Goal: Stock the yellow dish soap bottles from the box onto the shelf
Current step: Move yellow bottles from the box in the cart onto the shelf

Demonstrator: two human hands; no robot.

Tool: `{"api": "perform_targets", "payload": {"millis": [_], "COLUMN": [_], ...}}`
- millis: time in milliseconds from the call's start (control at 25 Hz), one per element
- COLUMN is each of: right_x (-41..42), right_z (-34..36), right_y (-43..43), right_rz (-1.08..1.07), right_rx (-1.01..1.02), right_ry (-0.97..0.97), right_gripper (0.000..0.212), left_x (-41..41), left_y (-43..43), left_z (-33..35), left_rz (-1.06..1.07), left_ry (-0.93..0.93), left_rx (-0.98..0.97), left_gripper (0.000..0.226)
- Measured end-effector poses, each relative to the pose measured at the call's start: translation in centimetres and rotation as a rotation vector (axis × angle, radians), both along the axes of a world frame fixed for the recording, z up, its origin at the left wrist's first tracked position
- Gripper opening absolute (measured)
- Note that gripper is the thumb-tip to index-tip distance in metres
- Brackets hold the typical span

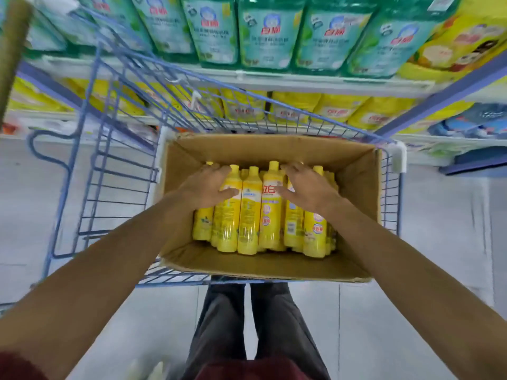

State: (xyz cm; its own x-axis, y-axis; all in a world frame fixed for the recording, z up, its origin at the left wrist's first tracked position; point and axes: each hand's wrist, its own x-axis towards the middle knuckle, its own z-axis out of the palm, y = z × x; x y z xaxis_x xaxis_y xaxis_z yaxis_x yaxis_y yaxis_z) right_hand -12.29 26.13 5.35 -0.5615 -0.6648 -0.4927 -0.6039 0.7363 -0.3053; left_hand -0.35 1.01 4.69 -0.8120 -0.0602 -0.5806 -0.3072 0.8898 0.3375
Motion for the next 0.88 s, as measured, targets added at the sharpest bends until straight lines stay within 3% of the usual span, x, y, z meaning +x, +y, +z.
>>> {"api": "perform_targets", "payload": {"millis": [280, 440, 560, 640, 880], "right_x": [-0.2, -0.4, -1.0, -0.8, 0.5], "right_z": [-8.4, -9.2, -8.7, -8.5, -7.6], "right_y": [-3.2, -4.4, -4.6, -4.3, -3.1], "right_rz": [-0.316, -0.500, -0.578, -0.611, -0.710], "right_rx": [-0.005, -0.013, -0.022, -0.053, -0.167], "right_ry": [-0.148, -0.178, -0.245, -0.334, -0.498], "right_gripper": [0.050, 0.041, 0.040, 0.039, 0.074], "left_x": [-0.8, -1.0, -1.2, -0.7, 0.3], "left_y": [1.3, 0.8, 0.1, 0.0, 0.9], "left_z": [-8.6, -10.1, -10.7, -10.7, -8.0], "left_rz": [0.303, 0.543, 0.653, 0.760, 0.920], "left_ry": [-0.059, -0.119, -0.154, -0.131, -0.078], "left_rx": [0.124, 0.240, 0.341, 0.432, 0.696], "left_gripper": [0.050, 0.064, 0.048, 0.051, 0.062]}}
